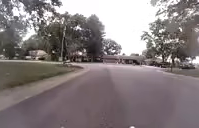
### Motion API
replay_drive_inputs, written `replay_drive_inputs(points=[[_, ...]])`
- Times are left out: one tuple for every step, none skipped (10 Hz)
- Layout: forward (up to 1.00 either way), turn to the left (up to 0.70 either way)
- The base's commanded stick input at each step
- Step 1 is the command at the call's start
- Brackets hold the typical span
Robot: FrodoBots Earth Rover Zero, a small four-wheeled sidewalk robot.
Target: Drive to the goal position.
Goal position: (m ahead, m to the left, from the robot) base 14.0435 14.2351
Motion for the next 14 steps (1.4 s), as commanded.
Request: replay_drive_inputs(points=[[0.70,0.00],[0.70,0.00],[0.70,0.00],[0.70,0.00],[0.70,0.00],[0.70,0.00],[0.70,0.00],[0.70,0.00],[0.70,0.00],[0.70,0.00],[0.70,0.00],[0.70,0.00],[0.70,0.00],[0.70,0.00]])
